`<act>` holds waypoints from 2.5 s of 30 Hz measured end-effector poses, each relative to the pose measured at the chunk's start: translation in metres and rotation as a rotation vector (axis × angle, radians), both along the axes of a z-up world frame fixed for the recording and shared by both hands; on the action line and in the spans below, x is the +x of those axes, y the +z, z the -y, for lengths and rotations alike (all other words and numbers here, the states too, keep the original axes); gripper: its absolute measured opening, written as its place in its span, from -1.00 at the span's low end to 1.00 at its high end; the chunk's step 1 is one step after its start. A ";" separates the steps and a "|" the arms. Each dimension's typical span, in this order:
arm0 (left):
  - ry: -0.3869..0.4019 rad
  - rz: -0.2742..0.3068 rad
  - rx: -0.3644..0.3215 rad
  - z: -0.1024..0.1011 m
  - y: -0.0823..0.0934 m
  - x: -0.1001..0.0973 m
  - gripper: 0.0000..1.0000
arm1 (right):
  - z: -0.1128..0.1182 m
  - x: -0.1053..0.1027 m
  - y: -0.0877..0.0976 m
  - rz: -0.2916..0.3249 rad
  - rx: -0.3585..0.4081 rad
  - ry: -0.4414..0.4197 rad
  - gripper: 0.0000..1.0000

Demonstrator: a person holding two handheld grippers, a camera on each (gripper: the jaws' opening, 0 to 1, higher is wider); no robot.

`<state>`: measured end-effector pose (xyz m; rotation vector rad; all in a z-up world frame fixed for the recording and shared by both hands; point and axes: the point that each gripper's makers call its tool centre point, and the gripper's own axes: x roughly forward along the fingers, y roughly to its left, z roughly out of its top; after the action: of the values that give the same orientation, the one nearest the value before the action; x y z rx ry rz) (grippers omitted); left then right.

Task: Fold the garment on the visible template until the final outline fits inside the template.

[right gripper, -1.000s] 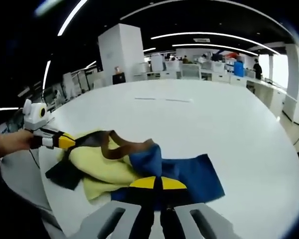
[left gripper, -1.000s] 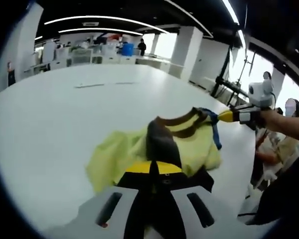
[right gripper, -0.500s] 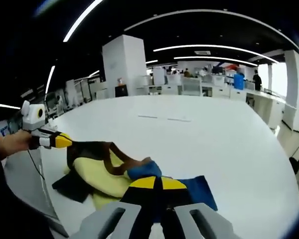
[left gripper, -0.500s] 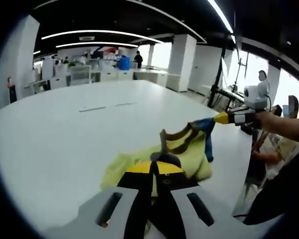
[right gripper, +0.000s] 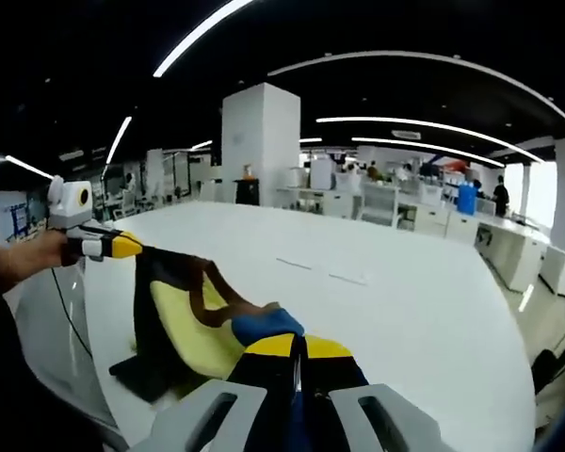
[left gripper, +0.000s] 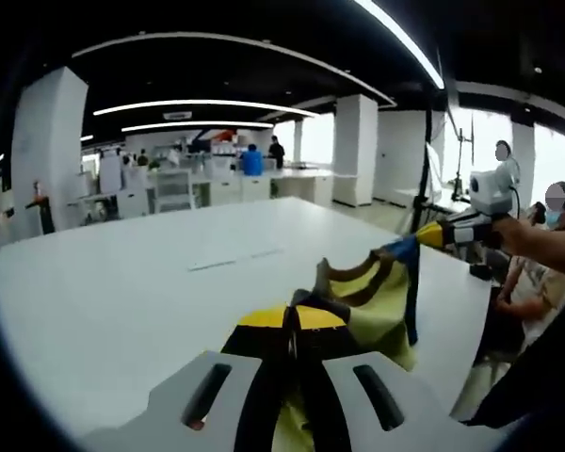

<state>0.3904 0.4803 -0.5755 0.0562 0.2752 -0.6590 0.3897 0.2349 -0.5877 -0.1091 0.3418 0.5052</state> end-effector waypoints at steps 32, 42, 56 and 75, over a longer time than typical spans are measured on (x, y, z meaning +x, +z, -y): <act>0.160 0.103 -0.073 -0.037 0.039 0.097 -1.00 | -0.016 0.082 0.031 0.019 0.035 0.007 -1.00; 0.212 0.073 -0.055 -0.039 0.008 0.153 -1.00 | -0.008 0.135 0.000 -0.036 0.069 -0.067 -1.00; 0.257 -0.028 -0.024 -0.041 -0.057 0.214 -1.00 | -0.003 0.198 -0.061 -0.150 0.127 -0.181 -1.00; 0.258 -0.144 0.039 -0.038 -0.139 0.251 -1.00 | -0.003 0.235 -0.140 -0.320 0.114 -0.227 -1.00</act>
<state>0.6419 0.5180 -0.7149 0.0103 0.4266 -0.4013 0.6251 0.2376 -0.7281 0.1225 0.6287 0.3154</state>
